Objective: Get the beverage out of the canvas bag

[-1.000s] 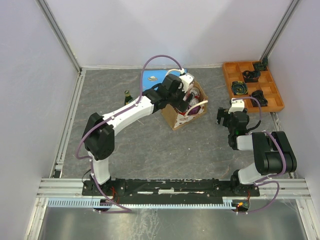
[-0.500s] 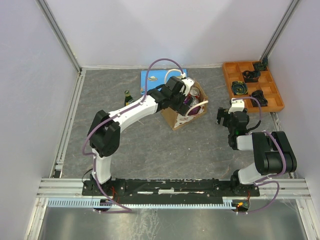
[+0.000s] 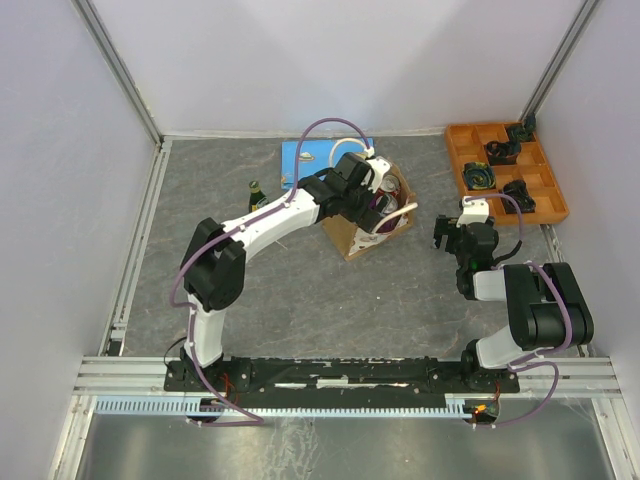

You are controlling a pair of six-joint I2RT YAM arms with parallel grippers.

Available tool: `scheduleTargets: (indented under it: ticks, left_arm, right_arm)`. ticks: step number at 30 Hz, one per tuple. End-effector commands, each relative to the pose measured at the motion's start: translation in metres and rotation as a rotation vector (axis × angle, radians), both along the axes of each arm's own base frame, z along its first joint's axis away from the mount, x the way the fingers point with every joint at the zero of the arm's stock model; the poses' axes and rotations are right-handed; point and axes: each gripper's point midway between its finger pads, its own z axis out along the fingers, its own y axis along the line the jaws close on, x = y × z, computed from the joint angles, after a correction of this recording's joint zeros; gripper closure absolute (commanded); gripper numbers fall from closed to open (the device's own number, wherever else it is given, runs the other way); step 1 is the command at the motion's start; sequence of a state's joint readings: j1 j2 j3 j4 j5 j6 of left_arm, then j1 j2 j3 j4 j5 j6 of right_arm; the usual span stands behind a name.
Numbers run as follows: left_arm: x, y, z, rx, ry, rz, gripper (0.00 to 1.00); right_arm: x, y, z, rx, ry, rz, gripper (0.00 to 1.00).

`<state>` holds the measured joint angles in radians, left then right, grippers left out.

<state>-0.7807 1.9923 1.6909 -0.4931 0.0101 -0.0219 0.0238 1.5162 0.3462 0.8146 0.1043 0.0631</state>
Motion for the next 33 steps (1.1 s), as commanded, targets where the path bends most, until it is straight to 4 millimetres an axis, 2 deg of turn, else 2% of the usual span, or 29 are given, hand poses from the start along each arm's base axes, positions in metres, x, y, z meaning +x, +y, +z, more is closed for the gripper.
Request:
scheduleTargets:
  ticks: [1,9,17,20,22,23,25,26,29,33]
  left_arm:
    - [-0.004,-0.011,-0.002,-0.017,0.032,-0.024,0.01]
    - [-0.002,-0.006,-0.026,0.035,0.053,-0.014,0.0]
    - [0.002,0.002,-0.053,0.083,0.083,0.003,0.1]
    - [0.003,0.005,-0.063,0.089,0.106,0.004,0.17]
    - [0.002,0.006,-0.069,0.088,0.125,0.003,0.26]
    - [0.001,0.01,-0.072,0.088,0.139,0.004,0.51]
    - [0.001,0.013,-0.069,0.086,0.137,0.006,0.87]
    - [0.002,0.014,-0.066,0.085,0.131,0.005,0.96]
    - [0.003,0.014,-0.052,0.075,0.107,-0.012,0.97]
    - [0.011,0.006,-0.013,0.029,0.033,-0.043,0.97]
  right_arm:
    - [0.012,0.001,0.019,-0.001,-0.067,0.007,0.01]
    - [0.012,0.0,0.019,-0.001,-0.067,0.007,0.01]
    - [0.013,0.001,0.019,0.0,-0.067,0.006,0.01]
    - [0.013,0.001,0.02,-0.001,-0.069,0.006,0.01]
    - [0.013,0.0,0.019,-0.001,-0.068,0.005,0.01]
    - [0.013,0.001,0.019,0.0,-0.067,0.006,0.01]
    - [0.013,0.0,0.019,-0.001,-0.068,0.006,0.01]
    - [0.013,0.0,0.019,-0.001,-0.068,0.006,0.01]
    - [0.013,0.0,0.019,-0.001,-0.068,0.006,0.01]
    - [0.013,0.001,0.02,-0.001,-0.069,0.007,0.01]
